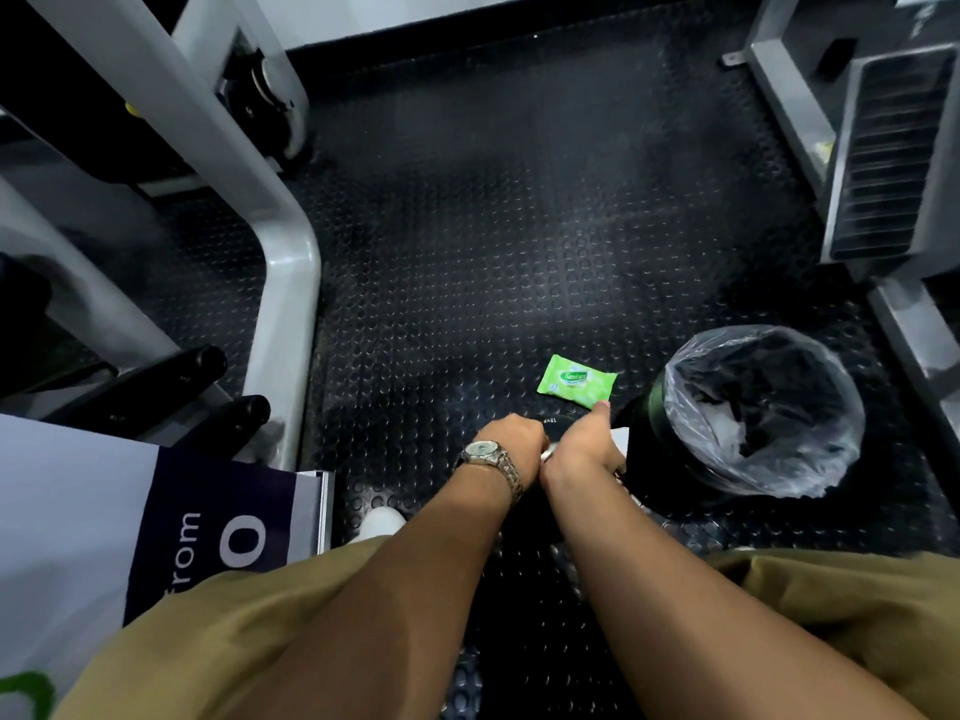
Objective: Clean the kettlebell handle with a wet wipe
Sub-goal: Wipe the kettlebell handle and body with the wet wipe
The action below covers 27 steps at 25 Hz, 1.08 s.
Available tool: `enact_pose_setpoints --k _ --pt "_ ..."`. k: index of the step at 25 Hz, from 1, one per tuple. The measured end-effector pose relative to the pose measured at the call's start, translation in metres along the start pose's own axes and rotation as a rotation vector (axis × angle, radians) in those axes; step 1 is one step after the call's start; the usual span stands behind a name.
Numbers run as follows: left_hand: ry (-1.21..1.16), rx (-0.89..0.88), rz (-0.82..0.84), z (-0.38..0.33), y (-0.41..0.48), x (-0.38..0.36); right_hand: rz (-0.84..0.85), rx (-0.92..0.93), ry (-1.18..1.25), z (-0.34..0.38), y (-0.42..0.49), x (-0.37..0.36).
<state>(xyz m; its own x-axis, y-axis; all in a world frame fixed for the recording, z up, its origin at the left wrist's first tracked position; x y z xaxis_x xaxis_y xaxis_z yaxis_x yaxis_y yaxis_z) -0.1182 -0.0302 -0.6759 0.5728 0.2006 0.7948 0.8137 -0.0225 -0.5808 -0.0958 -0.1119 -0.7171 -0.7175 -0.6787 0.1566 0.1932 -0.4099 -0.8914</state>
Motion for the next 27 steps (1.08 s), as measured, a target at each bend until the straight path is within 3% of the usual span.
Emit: enact_pose_setpoints --k 5,8,14,21,27 --pt "0.043 -0.034 0.041 0.001 0.001 -0.001 0.287 -0.075 -0.209 0.013 0.064 0.021" --pt "0.023 -0.026 0.052 0.001 0.003 -0.001 0.246 -0.030 -0.186 0.027 0.043 0.019" --pt "0.019 -0.032 0.024 0.000 0.003 0.001 0.003 -0.038 -0.093 0.006 0.002 0.012" --pt "0.016 -0.065 0.024 0.004 0.006 -0.002 0.216 -0.070 -0.139 0.007 0.083 0.011" --pt "-0.005 -0.027 0.022 0.003 0.009 -0.002 0.028 0.031 -0.077 0.014 0.014 0.010"
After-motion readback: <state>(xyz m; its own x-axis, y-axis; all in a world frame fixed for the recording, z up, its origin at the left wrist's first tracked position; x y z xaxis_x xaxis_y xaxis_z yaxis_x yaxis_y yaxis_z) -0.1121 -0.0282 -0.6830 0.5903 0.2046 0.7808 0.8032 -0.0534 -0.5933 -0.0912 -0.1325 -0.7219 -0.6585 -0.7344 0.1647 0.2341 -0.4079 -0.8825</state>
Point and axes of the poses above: each hand's wrist, its own y-axis towards the middle knuckle, its own x-axis out of the back of the hand, z = x × y, the point moved 1 cm from there along y, towards the middle knuckle, and after that the axes turned 3 degrees about -y, right-handed, at the moved point
